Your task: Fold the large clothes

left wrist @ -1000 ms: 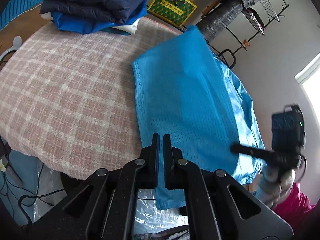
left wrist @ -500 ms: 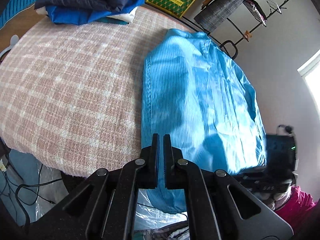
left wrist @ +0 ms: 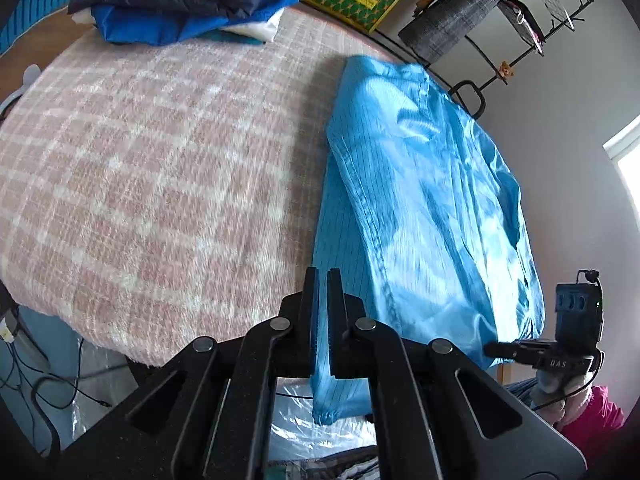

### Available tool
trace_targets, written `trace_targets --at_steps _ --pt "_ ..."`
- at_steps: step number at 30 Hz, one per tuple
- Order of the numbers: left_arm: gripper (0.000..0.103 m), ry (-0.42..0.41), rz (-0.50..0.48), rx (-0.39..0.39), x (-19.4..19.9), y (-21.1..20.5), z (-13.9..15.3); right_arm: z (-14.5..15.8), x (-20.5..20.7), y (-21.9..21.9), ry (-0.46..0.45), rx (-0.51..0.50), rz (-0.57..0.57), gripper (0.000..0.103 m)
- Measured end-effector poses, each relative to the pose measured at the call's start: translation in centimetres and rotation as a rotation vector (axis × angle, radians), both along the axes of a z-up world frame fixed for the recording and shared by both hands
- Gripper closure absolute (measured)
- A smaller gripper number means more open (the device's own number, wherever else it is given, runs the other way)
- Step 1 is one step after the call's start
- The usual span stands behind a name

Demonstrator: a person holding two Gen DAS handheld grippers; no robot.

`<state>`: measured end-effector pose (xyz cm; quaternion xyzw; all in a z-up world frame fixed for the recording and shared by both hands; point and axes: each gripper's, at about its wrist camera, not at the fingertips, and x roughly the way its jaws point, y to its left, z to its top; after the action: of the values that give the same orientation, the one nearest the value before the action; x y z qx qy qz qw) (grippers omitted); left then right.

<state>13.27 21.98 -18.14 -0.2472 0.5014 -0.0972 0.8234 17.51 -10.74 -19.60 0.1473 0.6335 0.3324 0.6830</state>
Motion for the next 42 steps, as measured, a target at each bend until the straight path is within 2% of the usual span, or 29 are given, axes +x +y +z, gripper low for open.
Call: trace_targets --at_steps 4,8,11,12,13,17,18,20,21,25,27,29,32,34,37,40,42 --pt "0.102 0.027 0.006 -0.036 -1.1 0.1 -1.0 -0.6 -0.4 2.4 0.037 0.07 0.046 0.103" --pt "0.102 0.035 0.018 -0.07 -3.0 0.2 -1.5 -1.0 -0.6 5.5 0.006 -0.019 0.12 0.102" --pt "0.102 0.054 0.011 -0.1 -4.2 0.1 -2.2 -0.4 -1.0 6.6 -0.006 -0.09 0.19 0.091" --pt "0.102 0.06 0.013 -0.102 -4.3 0.0 -2.3 0.0 -1.1 6.4 -0.017 -0.096 0.197 0.078" --pt "0.102 0.061 0.015 -0.107 -4.3 -0.1 -2.4 0.8 -1.2 6.6 -0.042 -0.107 0.203 0.074" --pt "0.1 0.052 0.05 -0.141 -3.5 0.2 -2.3 5.3 -0.2 5.5 -0.144 -0.102 0.197 0.072" --pt "0.095 0.048 0.061 -0.148 -3.3 0.3 -2.3 6.6 0.4 5.4 -0.175 -0.1 0.193 0.071" --pt "0.054 0.041 0.099 -0.188 -2.9 0.4 -2.6 9.2 1.8 5.5 -0.247 -0.109 0.182 0.067" --pt "0.048 0.033 0.121 -0.225 -2.8 0.5 -2.8 10.4 2.7 5.6 -0.279 -0.116 0.177 0.066" --pt "0.047 0.017 0.199 -0.335 -1.5 0.8 -3.0 14.0 7.1 7.5 -0.359 -0.161 0.158 0.064" --pt "0.047 0.001 0.237 -0.382 -0.5 1.1 -2.7 14.9 10.0 8.4 -0.351 -0.164 0.128 0.064" --pt "0.047 -0.013 0.255 -0.38 1.7 1.5 -2.0 15.2 12.7 9.2 -0.33 -0.153 0.101 0.062" --pt "0.047 -0.031 0.273 -0.386 5.3 2.6 -1.8 14.6 16.3 11.1 -0.351 -0.185 0.08 0.065" --pt "0.047 -0.01 0.286 -0.38 7.8 3.3 -2.4 13.1 17.5 12.0 -0.365 -0.212 0.071 0.072" --pt "0.047 0.04 0.291 -0.374 10.9 4.1 -4.3 9.2 19.4 12.7 -0.304 -0.216 0.045 0.08" --pt "0.047 0.089 0.287 -0.448 12.7 4.2 -6.4 5.1 21.0 12.7 -0.269 -0.253 0.032 0.082" --pt "0.047 0.1 0.263 -0.468 13.5 3.9 -7.2 2.8 21.8 12.3 -0.238 -0.263 0.018 0.084"
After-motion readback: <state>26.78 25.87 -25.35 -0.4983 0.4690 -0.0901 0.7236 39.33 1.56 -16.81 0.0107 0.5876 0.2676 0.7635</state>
